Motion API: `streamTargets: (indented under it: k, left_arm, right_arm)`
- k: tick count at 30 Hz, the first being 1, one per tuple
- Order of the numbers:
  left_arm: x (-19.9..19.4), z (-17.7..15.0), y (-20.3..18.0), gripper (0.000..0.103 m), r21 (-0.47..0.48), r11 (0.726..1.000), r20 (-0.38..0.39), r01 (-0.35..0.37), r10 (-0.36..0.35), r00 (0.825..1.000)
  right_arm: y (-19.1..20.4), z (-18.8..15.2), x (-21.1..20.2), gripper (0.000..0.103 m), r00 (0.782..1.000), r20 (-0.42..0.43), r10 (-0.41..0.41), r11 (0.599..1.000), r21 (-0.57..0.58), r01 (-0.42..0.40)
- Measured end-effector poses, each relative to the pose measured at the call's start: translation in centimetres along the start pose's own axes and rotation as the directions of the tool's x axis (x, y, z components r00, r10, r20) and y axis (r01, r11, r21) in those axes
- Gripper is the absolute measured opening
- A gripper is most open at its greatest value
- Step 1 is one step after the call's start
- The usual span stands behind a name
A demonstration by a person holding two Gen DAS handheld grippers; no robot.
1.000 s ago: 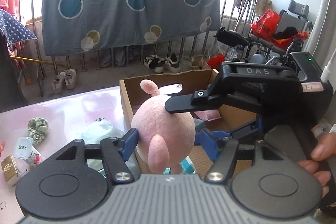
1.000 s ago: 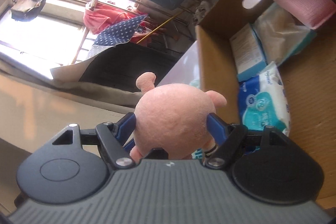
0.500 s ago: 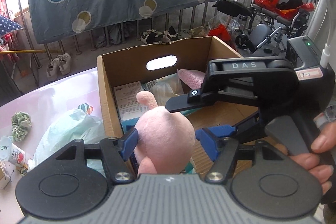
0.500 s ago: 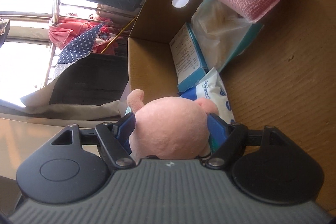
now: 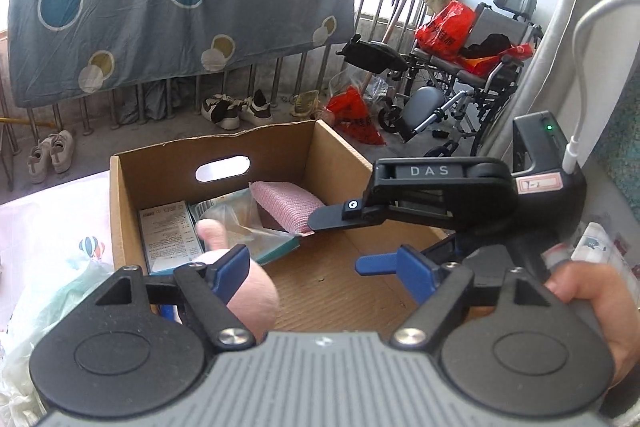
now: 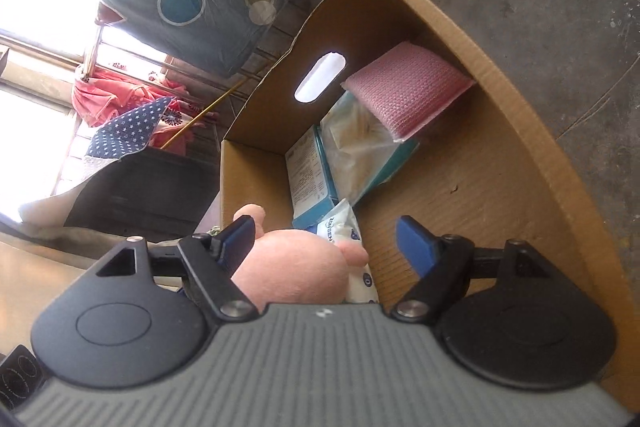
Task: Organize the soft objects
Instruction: 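Lower the plush pig into the box and open the right gripper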
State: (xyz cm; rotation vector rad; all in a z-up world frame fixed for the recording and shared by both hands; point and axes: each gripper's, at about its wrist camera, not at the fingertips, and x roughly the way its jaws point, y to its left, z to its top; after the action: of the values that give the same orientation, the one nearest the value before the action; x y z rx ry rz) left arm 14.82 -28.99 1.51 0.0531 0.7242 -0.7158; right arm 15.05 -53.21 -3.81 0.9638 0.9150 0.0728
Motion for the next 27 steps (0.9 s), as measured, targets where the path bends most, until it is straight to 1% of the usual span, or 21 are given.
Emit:
streamTargets:
  k: [4, 7, 10, 12, 13, 15, 17, 18, 20, 21, 22, 23, 24, 25, 26, 27]
  left_arm:
    - [-1.4, -0.1, 0.9, 0.081, -0.02, 1.0, 0.008, -0.02, 0.021, 1.0]
    - [-3.1, -0.4, 2.3, 0.081, -0.035, 0.998, 0.024, -0.051, 0.052, 0.998]
    - [-5.4, -0.9, 4.2, 0.081, -0.049, 0.994, 0.039, -0.101, 0.103, 0.994]
    - [-6.9, -1.3, 5.6, 0.081, -0.065, 0.989, 0.047, -0.135, 0.138, 0.989]
    - [-7.5, -1.6, 6.2, 0.081, -0.074, 0.986, 0.05, -0.148, 0.152, 0.987]
    - [-9.1, -2.2, 7.8, 0.081, -0.097, 0.979, 0.056, -0.177, 0.183, 0.982]
    - [-10.3, -2.7, 9.2, 0.081, -0.119, 0.972, 0.06, -0.205, 0.213, 0.975]
    - [-10.9, -3.0, 9.8, 0.081, -0.127, 0.967, 0.06, -0.219, 0.228, 0.972]
    - [-11.9, -3.8, 10.9, 0.081, -0.139, 0.959, 0.061, -0.247, 0.257, 0.965]
    - [-12.5, -4.3, 11.6, 0.081, -0.146, 0.954, 0.06, -0.261, 0.272, 0.96]
    - [-12.8, -4.7, 12.0, 0.081, -0.155, 0.95, 0.057, -0.272, 0.284, 0.957]
    - [-13.3, -5.2, 12.8, 0.081, -0.168, 0.944, 0.051, -0.283, 0.295, 0.954]
    - [-13.6, -5.5, 13.3, 0.081, -0.181, 0.94, 0.046, -0.289, 0.302, 0.952]
    - [-13.9, -5.9, 13.9, 0.081, -0.196, 0.935, 0.039, -0.295, 0.308, 0.951]
    - [-14.2, -6.4, 14.7, 0.081, -0.217, 0.929, 0.031, -0.301, 0.315, 0.949]
    - [-14.4, -6.8, 15.3, 0.081, -0.235, 0.923, 0.024, -0.305, 0.319, 0.947]
  right_arm:
    - [0.2, -0.9, -0.3, 0.078, 1.0, -0.01, 0.001, 1.0, -0.009, -0.001]
    - [1.3, -1.5, -0.2, 0.078, 1.0, -0.02, 0.001, 0.999, -0.05, -0.002]
    - [3.3, -2.4, 0.4, 0.078, 0.999, -0.032, -0.011, 0.99, -0.139, 0.007]
    - [4.8, -3.3, 0.8, 0.078, 0.999, -0.041, -0.022, 0.976, -0.216, 0.012]
    - [5.6, -3.7, 1.0, 0.078, 0.999, -0.042, -0.026, 0.966, -0.257, 0.015]
    - [7.3, -4.9, 1.3, 0.078, 0.998, -0.041, -0.041, 0.932, -0.361, 0.023]
    - [9.3, -6.4, 1.4, 0.078, 0.996, -0.025, -0.084, 0.867, -0.495, 0.061]
    - [10.1, -7.2, 1.6, 0.078, 0.994, -0.01, -0.108, 0.82, -0.567, 0.083]
    - [12.0, -9.3, 1.8, 0.078, 0.987, 0.036, -0.159, 0.684, -0.716, 0.137]
    - [12.8, -10.4, 2.0, 0.078, 0.982, 0.065, -0.18, 0.604, -0.781, 0.162]
    - [13.7, -11.6, 2.3, 0.08, 0.976, 0.094, -0.197, 0.508, -0.842, 0.184]
    - [14.4, -12.7, 2.7, 0.082, 0.97, 0.119, -0.21, 0.421, -0.885, 0.2]
    - [14.8, -13.6, 3.2, 0.082, 0.966, 0.138, -0.219, 0.345, -0.915, 0.209]
    - [15.3, -14.2, 3.8, 0.083, 0.964, 0.144, -0.223, 0.277, -0.939, 0.205]
    - [15.5, -14.6, 4.4, 0.083, 0.964, 0.139, -0.225, 0.233, -0.953, 0.192]
    - [15.6, -14.8, 5.0, 0.083, 0.962, 0.137, -0.234, 0.201, -0.962, 0.186]
